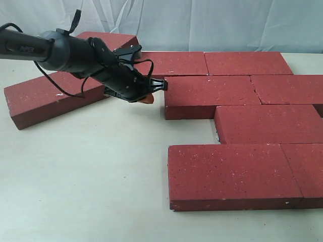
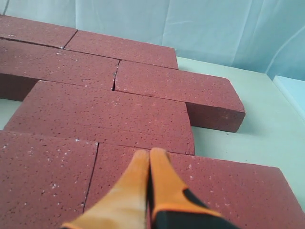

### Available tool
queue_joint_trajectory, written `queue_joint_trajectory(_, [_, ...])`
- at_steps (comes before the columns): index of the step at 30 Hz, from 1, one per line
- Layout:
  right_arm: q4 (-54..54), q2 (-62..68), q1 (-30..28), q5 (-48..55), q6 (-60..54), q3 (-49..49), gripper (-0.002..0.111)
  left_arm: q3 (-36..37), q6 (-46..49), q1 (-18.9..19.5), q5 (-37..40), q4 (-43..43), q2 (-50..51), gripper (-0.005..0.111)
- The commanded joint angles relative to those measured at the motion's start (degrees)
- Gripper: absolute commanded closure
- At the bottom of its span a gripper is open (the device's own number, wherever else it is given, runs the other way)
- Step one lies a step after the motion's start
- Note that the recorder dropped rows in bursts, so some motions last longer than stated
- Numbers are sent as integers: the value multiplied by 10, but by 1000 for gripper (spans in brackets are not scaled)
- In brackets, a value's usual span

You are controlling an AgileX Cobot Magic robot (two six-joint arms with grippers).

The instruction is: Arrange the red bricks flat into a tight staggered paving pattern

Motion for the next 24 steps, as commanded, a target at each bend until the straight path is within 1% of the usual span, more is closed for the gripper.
queue_joint_trajectory(1, [0,-4,-2,-5,-1,1,109,19,0,3,18,57,-41,107])
queue_joint_trajectory(3, [0,-4,-2,-5,-1,1,109,37,0,5,29,90,-63,107])
queue_joint_trajectory(6, [0,-4,-2,-5,-1,1,109,83,-1,22,24,94,-107,107])
queue_joint_trajectory(10, [0,-4,-2,-5,-1,1,109,146,1,60,-8,99,-172,107])
queue_joint_trajectory(12, [0,-4,-2,-5,-1,1,109,173,1,86,-26,108,-210,107])
queue_joint_trajectory(17, [0,-4,-2,-6,-1,1,109,211,1,127,-45,130,-266,107])
queue_joint_trajectory(24, [0,-4,-2,-6,-1,1,109,254,1,187,-38,135,-342,107])
